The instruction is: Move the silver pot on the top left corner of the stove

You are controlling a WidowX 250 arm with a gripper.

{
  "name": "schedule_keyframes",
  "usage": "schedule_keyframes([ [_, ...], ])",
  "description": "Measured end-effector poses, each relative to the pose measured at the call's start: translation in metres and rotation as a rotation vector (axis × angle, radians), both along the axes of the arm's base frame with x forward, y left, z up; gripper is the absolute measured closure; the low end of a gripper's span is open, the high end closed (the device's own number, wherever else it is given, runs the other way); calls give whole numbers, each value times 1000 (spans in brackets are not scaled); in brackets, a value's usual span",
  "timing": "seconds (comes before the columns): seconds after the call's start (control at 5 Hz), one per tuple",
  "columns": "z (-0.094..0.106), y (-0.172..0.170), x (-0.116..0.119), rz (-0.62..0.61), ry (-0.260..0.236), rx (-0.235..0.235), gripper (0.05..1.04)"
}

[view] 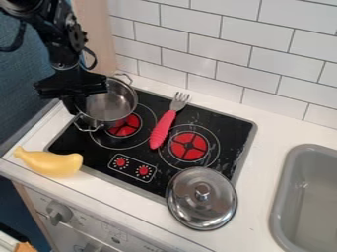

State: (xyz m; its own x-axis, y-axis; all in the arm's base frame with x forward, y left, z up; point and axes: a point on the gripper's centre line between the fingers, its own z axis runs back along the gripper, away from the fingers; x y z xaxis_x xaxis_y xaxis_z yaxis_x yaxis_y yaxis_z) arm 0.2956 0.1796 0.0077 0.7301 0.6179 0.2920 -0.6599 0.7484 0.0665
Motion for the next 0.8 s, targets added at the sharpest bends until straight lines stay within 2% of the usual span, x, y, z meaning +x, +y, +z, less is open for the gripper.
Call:
schedule_keyframes([
  [0.2,0,4,-5,9,43,-21,812],
  [0.6,8,10,-7,0,98,-19,235],
  [0.8,23,10,-8,-4,147,-1,75],
])
